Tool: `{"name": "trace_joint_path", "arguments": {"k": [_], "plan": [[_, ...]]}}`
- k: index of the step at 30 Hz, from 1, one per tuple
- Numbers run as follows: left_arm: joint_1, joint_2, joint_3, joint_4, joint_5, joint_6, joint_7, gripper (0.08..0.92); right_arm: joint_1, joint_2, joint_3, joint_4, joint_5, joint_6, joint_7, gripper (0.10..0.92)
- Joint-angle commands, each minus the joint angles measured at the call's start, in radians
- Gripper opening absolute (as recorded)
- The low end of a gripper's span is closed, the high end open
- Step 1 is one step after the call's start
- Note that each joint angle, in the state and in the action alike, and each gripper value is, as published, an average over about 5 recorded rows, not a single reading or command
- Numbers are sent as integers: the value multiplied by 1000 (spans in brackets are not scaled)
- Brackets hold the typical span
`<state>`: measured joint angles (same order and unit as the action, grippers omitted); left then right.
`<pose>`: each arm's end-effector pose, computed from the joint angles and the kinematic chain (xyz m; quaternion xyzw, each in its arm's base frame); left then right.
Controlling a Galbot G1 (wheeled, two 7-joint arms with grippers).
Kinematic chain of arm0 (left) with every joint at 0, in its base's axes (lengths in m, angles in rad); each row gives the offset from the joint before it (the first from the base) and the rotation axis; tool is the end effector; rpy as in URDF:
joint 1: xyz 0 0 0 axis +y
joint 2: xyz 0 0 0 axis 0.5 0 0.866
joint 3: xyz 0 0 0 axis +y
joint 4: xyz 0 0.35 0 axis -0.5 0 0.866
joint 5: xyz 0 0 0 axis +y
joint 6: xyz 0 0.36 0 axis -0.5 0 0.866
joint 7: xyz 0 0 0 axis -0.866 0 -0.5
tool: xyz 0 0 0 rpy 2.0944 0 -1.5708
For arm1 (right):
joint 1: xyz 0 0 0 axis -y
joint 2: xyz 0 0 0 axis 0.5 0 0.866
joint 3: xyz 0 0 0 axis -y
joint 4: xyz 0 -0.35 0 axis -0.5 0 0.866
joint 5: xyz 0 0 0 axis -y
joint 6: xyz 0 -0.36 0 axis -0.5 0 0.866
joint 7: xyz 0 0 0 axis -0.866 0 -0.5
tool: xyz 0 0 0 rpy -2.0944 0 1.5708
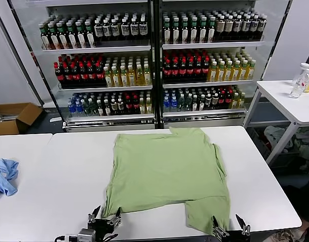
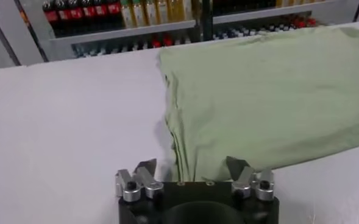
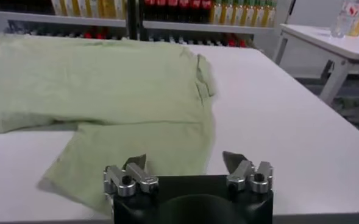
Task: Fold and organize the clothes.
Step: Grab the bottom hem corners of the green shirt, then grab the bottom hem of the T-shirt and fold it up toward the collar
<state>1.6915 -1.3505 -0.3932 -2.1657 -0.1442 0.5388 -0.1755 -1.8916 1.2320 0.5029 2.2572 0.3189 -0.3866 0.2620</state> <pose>0.1444 -0.0054 -0.3000 -0.0317 -0.9525 -0.0377 0.3005 0.0976 -0.0351 -0.2857 -0.0091 -0.9579 0.0166 0.2865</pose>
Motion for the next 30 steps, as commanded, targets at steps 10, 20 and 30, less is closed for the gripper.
{"name": "trace_joint_path", "arguments": {"k": [10,20,30], "plan": [[1,-19,15,40,-69,-68,-3,307,17,-24,3,1,116,3,-26,188],[0,-4,-13,-58,-109,-145,22,93,52,-74,83,58,126,84,-71,106],[-78,36,-59,-64,-180,-157,48,88,217,-140,113,14,209,90,-74,106]]}}
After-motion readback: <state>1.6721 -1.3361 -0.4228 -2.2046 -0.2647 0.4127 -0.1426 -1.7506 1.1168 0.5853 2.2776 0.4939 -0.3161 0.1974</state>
